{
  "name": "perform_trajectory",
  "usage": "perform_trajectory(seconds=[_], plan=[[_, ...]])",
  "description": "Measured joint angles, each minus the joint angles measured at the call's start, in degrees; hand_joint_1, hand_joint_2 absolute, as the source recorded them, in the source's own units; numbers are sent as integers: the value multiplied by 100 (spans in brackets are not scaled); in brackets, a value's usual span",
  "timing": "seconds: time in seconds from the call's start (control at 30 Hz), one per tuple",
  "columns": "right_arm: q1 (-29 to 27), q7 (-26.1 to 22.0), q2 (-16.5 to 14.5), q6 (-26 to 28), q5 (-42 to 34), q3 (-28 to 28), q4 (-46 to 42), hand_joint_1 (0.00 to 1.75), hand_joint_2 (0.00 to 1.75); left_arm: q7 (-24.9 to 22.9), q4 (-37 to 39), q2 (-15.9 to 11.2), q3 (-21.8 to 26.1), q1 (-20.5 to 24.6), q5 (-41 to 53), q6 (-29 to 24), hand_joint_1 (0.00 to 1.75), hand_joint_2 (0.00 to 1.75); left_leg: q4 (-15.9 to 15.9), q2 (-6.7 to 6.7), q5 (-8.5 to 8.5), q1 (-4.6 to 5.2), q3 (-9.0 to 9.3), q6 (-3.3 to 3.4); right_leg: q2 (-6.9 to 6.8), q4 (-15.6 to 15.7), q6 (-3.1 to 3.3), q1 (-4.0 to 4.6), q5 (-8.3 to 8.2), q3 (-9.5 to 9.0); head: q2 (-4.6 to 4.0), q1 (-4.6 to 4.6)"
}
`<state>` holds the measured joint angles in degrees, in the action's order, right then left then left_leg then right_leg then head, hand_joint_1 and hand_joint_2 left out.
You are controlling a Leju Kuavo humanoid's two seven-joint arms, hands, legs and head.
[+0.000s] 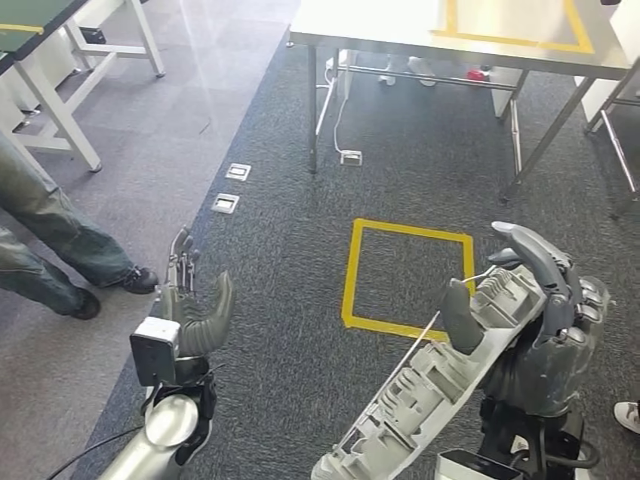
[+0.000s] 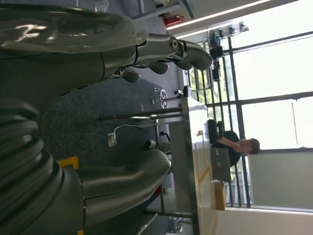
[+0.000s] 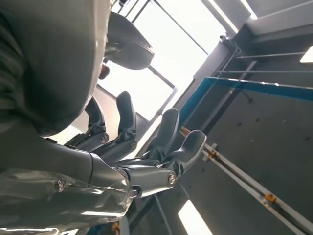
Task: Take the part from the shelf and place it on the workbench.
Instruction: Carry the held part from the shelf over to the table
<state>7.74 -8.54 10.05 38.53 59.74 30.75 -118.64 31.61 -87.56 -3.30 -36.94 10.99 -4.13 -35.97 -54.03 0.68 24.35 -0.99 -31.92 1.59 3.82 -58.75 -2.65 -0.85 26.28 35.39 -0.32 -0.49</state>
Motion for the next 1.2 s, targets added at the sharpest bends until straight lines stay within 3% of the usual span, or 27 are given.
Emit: perform_trajectory(seconds=[0.03,0.07,0.1,0.13,0.17,0.2,0.27,0.33,0.4,0.43,0.5,0.57,0.63,0.67,0.73,0.8,0.87,0.93,1.0,1.07,1.13,1.17,1.2], plan=[[-1,-4,-1,0,0,-3,0,175,175,1,1,1,0,0,-4,2,0,175,2,-70,4,9,6,19,-185,-382,-21,2,193,166,-1,53],[-3,-5,-2,0,0,-4,1,175,175,2,2,-1,0,-4,-7,3,0,175,0,-147,11,17,5,31,-279,-806,-41,-11,376,356,0,98],[-7,-5,-3,0,0,-4,3,175,175,1,3,-1,0,-11,-9,3,0,175,-2,-226,18,22,7,35,-318,-1135,-59,-25,486,505,1,125],[-10,-4,-4,0,-1,-4,5,175,175,1,4,-2,0,-14,-10,3,0,175,-4,-304,27,23,12,33,-343,-1278,-74,-37,494,564,0,146],[-11,-4,-4,0,-1,-7,7,175,175,0,4,-2,0,-16,-11,3,0,175,-8,-379,41,19,21,24,-372,-1178,-85,-48,391,501,0,171],[-10,-3,-5,0,-1,-11,9,175,175,0,4,-2,0,-15,-12,3,0,175,-15,-448,58,15,38,7,-429,-850,-92,-57,200,323,0,195],[-4,-3,-7,0,-3,-21,11,175,175,0,4,-2,0,-10,-15,3,0,175,-42,-562,104,31,72,-50,-703,-13,-85,-31,-113,-131,0,251],[-3,-2,-9,0,-7,-26,14,175,175,-1,4,-3,0,-4,-19,4,0,175,-62,-665,127,77,89,-103,-874,372,-20,22,-179,-337,1,260],[-11,1,-11,0,-9,-29,15,175,175,-2,3,-2,0,0,-24,5,0,175,-58,-800,133,100,106,-145,-759,383,68,37,-184,-330,1,216],[-14,1,-15,0,-9,-31,14,175,175,-2,2,-2,-1,5,-26,5,0,175,-83,-783,168,88,113,-173,-682,396,105,29,-200,-330,0,191],[-5,4,-26,0,-9,-33,11,175,175,-4,-1,-3,-2,16,-30,6,0,175,-437,-518,415,58,-32,-222,-535,427,182,0,-239,-332,1,146],[-1,11,-34,0,-9,-32,14,175,175,-12,0,-15,-2,4,-43,7,0,175,-1257,-197,808,45,-441,-235,-384,434,229,-10,-263,-308,0,56],[-4,19,-38,0,-9,-29,24,175,175,-27,2,-34,-2,-23,-57,8,0,175,-1889,-113,981,47,-795,-226,-214,433,249,4,-276,-290,0,-19],[-4,23,-38,0,-9,-28,30,175,175,-36,2,-43,-2,-30,-60,8,0,175,-1907,-105,907,47,-835,-210,-128,431,252,13,-280,-288,0,-45],[-3,28,-39,0,-10,-27,37,175,175,-54,2,-52,-2,-27,-61,8,0,175,-1355,-43,523,50,-613,-159,37,427,250,24,-287,-293,0,-83],[-1,30,-41,-1,-10,-26,39,175,175,-60,2,-59,-2,-15,-61,8,0,175,-546,217,150,41,-255,-99,184,410,226,34,-290,-277,1,-104],[-2,30,-43,-1,-9,-26,42,175,175,-68,0,-62,-2,-9,-61,9,0,175,-169,362,39,50,-91,-72,309,398,171,26,-298,-238,1,-95],[-8,31,-44,0,-11,-27,42,175,175,-75,0,-60,-3,-4,-61,13,0,175,-113,235,24,46,-67,-44,413,407,97,10,-312,-192,1,-81],[-5,33,-44,0,-18,-28,40,175,175,-74,-2,-52,-4,7,-62,18,0,175,-54,95,0,15,-27,1,201,216,30,28,-178,-81,0,-31],[5,45,-44,0,-35,-26,43,175,175,-89,-4,-53,-4,1,-67,18,0,175,-27,-25,0,18,-1,28,-176,-434,-32,29,191,204,0,67],[5,70,-44,0,-50,-20,50,175,175,-128,-4,-65,-4,-26,-81,4,0,175,-31,-129,12,32,0,41,-323,-1151,-83,-6,494,512,-1,130],[2,85,-44,0,-44,-18,54,175,175,-154,-4,-68,-4,-40,-88,-8,0,175,-33,-173,18,33,1,41,-348,-1264,-100,-21,498,545,0,149],[1,101,-44,0,-27,-15,55,175,175,-180,-5,-70,-4,-51,-84,-26,0,175,-36,-202,25,32,7,35,-361,-1147,-108,-34,397,461,0,171]])
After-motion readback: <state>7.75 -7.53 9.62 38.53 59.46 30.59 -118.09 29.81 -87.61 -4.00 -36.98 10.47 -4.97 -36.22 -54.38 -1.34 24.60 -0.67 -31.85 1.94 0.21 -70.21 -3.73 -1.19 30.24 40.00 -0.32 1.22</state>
